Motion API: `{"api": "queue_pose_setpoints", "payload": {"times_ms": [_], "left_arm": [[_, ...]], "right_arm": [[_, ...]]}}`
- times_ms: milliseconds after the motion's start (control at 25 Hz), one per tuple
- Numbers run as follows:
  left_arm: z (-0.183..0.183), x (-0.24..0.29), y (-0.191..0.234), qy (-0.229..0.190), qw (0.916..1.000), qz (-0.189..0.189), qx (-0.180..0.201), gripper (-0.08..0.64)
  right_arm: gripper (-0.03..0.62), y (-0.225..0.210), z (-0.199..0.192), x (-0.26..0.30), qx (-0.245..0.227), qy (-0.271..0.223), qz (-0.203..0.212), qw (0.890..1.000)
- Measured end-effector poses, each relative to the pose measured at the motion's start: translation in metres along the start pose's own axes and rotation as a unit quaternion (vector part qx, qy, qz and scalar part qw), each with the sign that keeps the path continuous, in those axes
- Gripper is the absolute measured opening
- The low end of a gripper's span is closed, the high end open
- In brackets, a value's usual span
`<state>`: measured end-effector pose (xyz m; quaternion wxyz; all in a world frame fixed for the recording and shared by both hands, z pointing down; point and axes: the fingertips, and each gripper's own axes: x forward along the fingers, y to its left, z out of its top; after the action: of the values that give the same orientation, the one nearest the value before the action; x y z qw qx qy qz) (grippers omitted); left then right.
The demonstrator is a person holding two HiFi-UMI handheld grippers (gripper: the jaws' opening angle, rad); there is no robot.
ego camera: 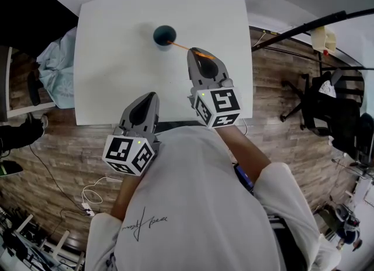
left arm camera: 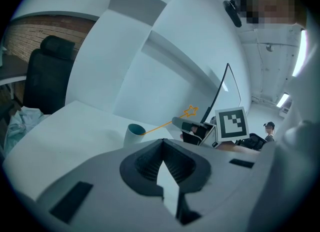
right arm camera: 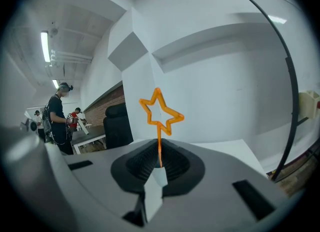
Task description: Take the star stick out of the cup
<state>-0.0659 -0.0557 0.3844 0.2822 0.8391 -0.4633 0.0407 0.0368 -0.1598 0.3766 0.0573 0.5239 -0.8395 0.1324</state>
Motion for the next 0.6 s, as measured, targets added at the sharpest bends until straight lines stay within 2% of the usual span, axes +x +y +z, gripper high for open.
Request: {"api": "queue_pose_setpoints", "payload": {"times_ms": [600], "left_arm": [[-0.004, 0.002, -0.006, 0.002, 1.0000, -0.006, -0.001, 0.005]], "right_arm": [[0.026, 0.000, 0.011, -0.014, 0.010, -0.015, 0.002, 1.000]]}}
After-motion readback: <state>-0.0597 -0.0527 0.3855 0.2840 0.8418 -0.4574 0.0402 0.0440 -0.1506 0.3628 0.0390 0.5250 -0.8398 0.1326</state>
